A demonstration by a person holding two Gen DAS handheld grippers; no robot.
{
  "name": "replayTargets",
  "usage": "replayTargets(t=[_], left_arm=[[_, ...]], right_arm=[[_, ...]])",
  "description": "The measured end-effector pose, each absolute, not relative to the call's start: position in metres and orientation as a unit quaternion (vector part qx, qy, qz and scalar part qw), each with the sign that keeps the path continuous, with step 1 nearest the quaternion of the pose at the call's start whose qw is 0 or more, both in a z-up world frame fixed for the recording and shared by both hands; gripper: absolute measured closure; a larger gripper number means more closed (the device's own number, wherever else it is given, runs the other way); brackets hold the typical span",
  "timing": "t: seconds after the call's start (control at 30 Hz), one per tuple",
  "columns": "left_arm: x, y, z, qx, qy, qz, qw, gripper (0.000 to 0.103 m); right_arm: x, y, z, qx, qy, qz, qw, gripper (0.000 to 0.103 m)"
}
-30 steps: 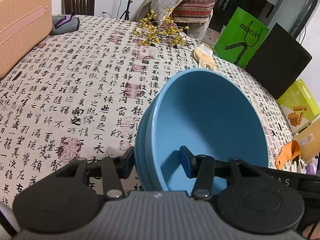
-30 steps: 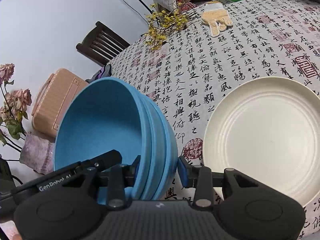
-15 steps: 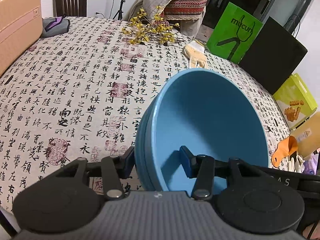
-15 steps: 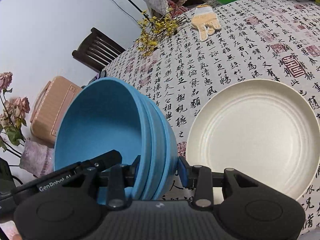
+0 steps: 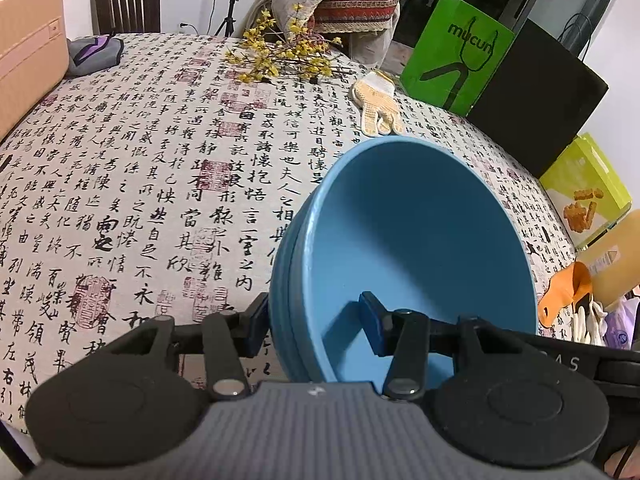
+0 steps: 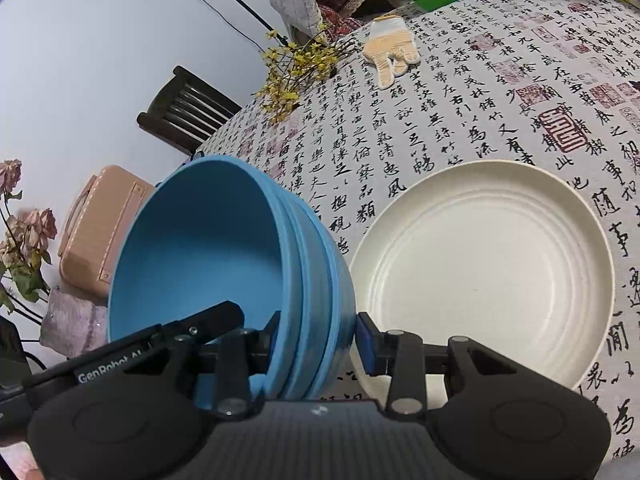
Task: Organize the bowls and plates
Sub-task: 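Bring the held blue bowls over the stacked cream plates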
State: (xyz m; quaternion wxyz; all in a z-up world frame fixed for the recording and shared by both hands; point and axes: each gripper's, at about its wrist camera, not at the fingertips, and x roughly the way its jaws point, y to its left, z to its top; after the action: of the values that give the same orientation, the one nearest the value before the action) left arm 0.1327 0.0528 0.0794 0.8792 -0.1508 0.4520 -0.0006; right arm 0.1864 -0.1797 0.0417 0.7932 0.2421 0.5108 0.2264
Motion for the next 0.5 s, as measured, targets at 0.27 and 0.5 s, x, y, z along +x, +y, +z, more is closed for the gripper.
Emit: replayTargets(t=[0.27, 0.5], left_arm=[[0.135, 0.039, 0.078, -0.146, 0.454, -0.007, 0.879, 0.055], [0.139, 0.026, 0.075, -0.141, 0.459, -0.012, 0.877, 0.055]], right_arm=[[0.185, -0.195, 0.041, 0.248, 0.507, 0.220, 0.795, 0.067], [0.186, -0.207, 0.037, 0.253, 0.508, 0.214, 0.795, 0.067]])
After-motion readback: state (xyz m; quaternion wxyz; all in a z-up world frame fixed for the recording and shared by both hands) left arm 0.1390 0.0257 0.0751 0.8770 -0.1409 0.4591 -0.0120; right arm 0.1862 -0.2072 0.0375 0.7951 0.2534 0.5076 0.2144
